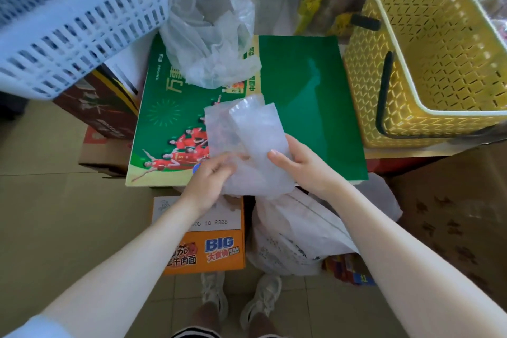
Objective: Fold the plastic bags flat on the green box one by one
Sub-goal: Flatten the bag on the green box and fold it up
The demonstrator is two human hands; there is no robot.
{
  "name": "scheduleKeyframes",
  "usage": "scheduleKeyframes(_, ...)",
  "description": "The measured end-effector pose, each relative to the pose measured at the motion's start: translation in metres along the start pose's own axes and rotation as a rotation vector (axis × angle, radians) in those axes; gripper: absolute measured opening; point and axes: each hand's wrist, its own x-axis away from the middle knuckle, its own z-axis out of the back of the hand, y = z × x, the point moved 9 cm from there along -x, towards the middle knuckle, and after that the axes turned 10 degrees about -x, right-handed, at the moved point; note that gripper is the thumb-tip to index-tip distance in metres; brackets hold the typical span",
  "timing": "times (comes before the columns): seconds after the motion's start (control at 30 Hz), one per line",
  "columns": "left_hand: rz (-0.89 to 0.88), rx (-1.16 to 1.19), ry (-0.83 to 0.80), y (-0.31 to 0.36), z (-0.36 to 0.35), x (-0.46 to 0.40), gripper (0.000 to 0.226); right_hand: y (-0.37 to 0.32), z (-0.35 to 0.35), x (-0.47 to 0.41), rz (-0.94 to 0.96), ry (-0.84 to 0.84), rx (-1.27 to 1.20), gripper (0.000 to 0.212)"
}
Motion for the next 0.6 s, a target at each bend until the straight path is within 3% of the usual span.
scheduleKeyframes(0.1,-0.079,-0.271,0.115,0.004,0.02,0.0,0.023,0.008,0.007,-0.017,-0.068,0.21,0.004,0.023)
scheduleKeyframes(0.2,-0.149,-0.488,0.21,0.007,0.034,0.0,0.024,0.016,0.011,-0.029,-0.151,0.334,-0.052,0.025)
scheduleKeyframes(0.33,-0.231,-0.773,0.243,0.008,0.038,-0.01,0.022,0.018,0.02,-0.043,-0.232,0.449,0.218,0.039)
scheduleKeyframes(0.5,-0.222,-0.895,0.277,0.018,0.038,-0.023,0.016,0.016,0.026,-0.049,-0.344,0.597,0.359,0.034)
scheduleKeyframes(0.6,-0.305,-0.971,0.307,0.027,0.026,-0.019,0.034,0.014,0.025,-0.047,-0.358,0.666,0.354,0.032)
